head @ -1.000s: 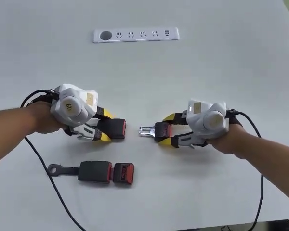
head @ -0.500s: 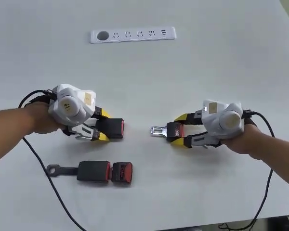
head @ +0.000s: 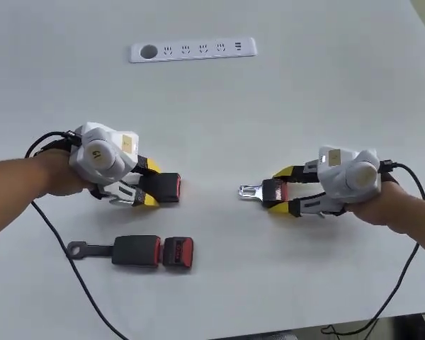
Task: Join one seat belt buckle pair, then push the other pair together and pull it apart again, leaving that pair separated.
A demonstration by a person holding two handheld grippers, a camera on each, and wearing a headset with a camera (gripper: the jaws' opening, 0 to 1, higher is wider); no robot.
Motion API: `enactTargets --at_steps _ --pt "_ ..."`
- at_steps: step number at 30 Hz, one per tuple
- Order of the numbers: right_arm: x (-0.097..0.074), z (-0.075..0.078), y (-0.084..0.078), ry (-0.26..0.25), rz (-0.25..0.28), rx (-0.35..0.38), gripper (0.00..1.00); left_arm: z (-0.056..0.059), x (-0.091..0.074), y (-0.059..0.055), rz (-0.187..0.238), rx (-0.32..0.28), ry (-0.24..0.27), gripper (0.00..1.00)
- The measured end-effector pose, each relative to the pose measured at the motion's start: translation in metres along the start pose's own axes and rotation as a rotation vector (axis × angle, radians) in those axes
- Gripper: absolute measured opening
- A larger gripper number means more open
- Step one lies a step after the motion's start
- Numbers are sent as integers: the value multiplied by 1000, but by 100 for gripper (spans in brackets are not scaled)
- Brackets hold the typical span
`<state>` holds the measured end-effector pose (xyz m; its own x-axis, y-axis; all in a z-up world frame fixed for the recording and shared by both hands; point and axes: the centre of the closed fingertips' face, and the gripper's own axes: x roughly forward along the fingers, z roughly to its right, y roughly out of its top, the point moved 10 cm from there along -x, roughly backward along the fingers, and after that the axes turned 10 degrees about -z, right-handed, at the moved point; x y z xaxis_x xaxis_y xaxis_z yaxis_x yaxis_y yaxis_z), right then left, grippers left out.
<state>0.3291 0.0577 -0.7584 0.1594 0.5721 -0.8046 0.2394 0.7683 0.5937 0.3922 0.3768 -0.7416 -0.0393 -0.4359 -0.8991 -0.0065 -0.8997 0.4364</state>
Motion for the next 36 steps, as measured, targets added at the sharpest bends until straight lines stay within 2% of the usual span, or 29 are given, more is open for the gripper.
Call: enactTargets --at_steps 13,14,16,17,18,20,21,22,23,24,25,26,29,32,33,34,36 --pt "-3 4 5 2 -11 4 38 2 0 0 2 -15 6 36" --pt "-3 3 7 8 -19 0 40 4 0 2 -1 -8 9 36" --pt "-4 2 9 3 -32 16 53 4 0 3 -9 -15 12 36" --pt "-5 1 9 7 -30 42 58 5 0 3 -18 -20 6 39" --pt "-6 0 10 10 -18 57 59 7 -1 4 -18 -14 -8 43" --pt "-9 1 13 -31 17 84 62 12 -1 5 -13 -69 -16 52" --pt "-11 1 14 -53 26 121 66 12 -3 3 -36 -118 6 55" --pt "-10 1 15 -68 26 145 72 12 -4 4 -24 -129 31 59" --pt "-10 1 15 -84 25 163 81 13 -6 4 0 -147 50 63" --pt "-10 0 17 -105 31 162 86 15 -9 6 55 -202 66 67" --pt "-11 -1 18 -111 35 153 87 16 -12 5 80 -249 77 74" --pt "-13 -1 17 -131 38 157 88 17 -15 4 97 -297 97 79" --pt "-15 -7 21 -181 53 191 90 20 -24 0 122 -348 164 88" --pt "-15 -12 21 -241 101 267 92 26 -33 -4 191 -460 218 94" --pt "-16 -14 22 -257 107 274 92 29 -36 -5 238 -513 241 95" --pt "-17 -18 24 -270 126 299 92 31 -39 -6 258 -535 253 95" --pt "-18 -24 27 -297 156 319 94 37 -46 -12 262 -567 293 96"
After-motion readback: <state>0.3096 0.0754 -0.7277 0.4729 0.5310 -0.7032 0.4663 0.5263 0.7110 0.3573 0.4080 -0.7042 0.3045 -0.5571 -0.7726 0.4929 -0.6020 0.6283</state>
